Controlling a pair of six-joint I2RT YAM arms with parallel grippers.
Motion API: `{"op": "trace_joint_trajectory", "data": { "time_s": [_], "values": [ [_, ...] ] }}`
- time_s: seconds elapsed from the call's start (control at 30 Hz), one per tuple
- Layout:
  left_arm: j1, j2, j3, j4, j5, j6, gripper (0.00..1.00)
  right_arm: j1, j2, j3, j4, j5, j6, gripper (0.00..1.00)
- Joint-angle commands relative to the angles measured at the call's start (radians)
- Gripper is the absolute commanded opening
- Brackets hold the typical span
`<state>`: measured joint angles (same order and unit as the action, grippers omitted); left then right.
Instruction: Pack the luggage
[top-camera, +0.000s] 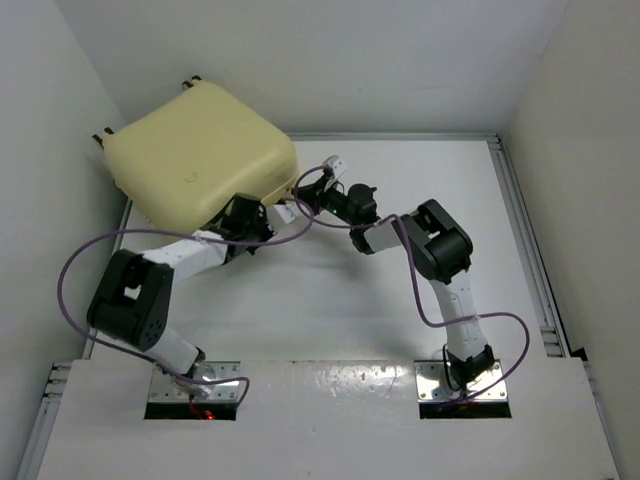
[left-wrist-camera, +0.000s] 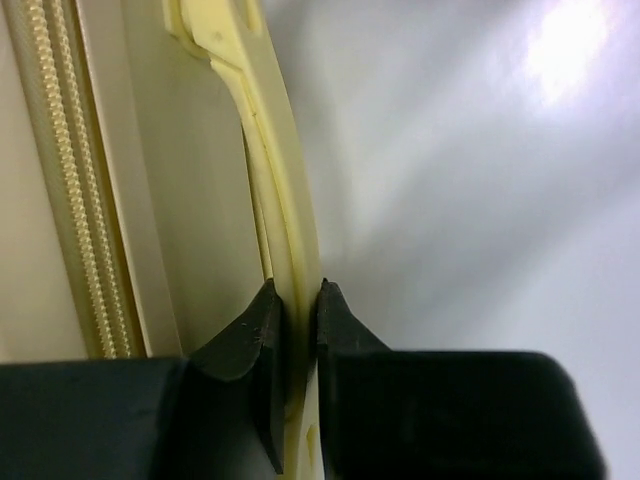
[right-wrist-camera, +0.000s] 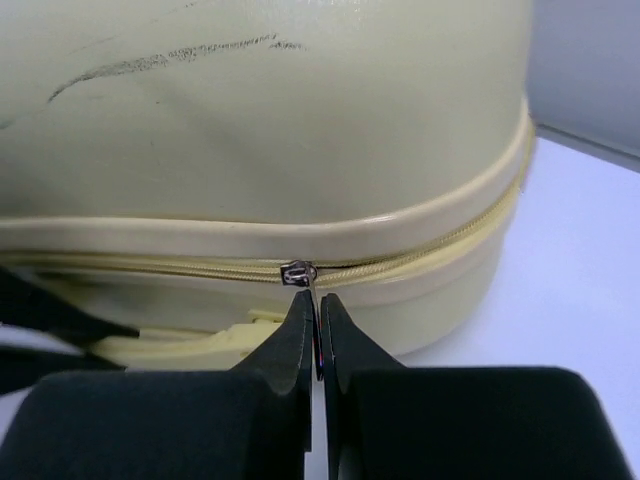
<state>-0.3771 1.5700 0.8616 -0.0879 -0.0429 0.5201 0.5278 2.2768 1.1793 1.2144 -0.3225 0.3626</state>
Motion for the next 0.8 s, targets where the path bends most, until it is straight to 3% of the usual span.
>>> {"op": "trace_joint_trajectory", "data": {
  "time_s": [0.0, 0.13, 0.23, 0.3, 0.43, 0.53, 0.77],
  "values": [
    [0.046, -0.201, -0.134, -0.191, 0.064, 0.173, 0.0, -0.041, -0.08, -0.039, 0.07, 0.109, -0.08, 0.0],
    [0.138, -0.408, -0.26, -0.303, 0.167, 0.407, 0.0, -0.066, -0.135, -0.121, 0.065, 0.106, -0.105, 0.0],
    [0.272, -0.56, -0.326, -0.421, 0.277, 0.752, 0.0, -0.089, -0.197, -0.184, 0.048, 0.083, -0.103, 0.0],
    [0.384, -0.602, -0.346, -0.461, 0.336, 0.86, 0.0, -0.097, -0.226, -0.228, 0.047, 0.054, -0.106, 0.0],
    [0.53, -0.542, -0.297, -0.53, 0.406, 0.986, 0.0, -0.107, -0.266, -0.285, 0.036, 0.01, -0.106, 0.0],
    [0.621, -0.411, -0.214, -0.599, 0.478, 1.075, 0.0, -0.115, -0.249, -0.268, 0.008, 0.011, -0.094, 0.0],
    [0.659, -0.265, -0.132, -0.61, 0.544, 1.193, 0.0, -0.13, -0.07, 0.009, -0.015, 0.117, -0.082, 0.0]
  ]
}}
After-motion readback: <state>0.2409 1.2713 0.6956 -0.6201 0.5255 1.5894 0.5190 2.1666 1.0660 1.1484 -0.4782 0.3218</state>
